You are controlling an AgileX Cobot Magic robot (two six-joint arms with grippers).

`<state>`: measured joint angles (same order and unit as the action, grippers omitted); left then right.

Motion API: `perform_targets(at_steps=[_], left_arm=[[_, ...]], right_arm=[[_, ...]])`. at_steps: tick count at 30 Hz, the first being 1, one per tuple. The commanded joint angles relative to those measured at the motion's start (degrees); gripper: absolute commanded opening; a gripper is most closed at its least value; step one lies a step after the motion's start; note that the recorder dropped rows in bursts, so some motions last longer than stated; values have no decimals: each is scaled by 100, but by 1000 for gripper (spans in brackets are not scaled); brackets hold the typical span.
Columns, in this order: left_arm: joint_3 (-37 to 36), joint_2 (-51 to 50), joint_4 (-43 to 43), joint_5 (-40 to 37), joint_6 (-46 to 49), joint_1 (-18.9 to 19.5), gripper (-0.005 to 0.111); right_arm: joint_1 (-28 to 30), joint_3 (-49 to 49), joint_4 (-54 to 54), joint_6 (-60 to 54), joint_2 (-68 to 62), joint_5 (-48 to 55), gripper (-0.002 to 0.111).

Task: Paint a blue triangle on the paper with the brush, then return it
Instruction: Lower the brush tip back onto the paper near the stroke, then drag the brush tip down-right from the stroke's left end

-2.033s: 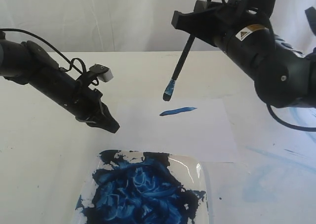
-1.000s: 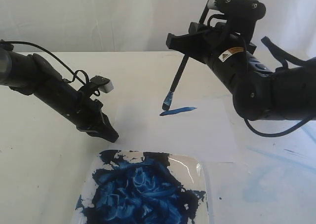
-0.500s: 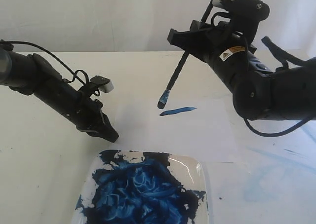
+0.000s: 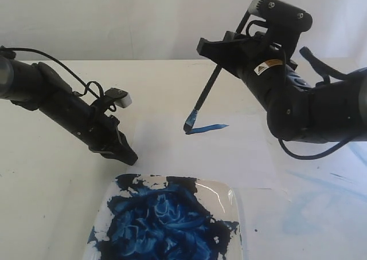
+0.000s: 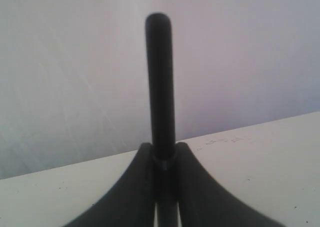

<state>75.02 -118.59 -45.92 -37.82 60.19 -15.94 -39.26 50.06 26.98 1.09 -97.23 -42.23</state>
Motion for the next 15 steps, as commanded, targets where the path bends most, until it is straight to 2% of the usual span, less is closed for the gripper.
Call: perform_targets(at_steps=[1, 15], left_arm=[[-38, 18, -62, -110, 8, -28, 0], [-38, 18, -62, -110, 8, -28, 0]], right_arm=[[-1, 19, 29, 22, 3, -131, 0], [-1, 19, 286, -140, -56, 79, 0]])
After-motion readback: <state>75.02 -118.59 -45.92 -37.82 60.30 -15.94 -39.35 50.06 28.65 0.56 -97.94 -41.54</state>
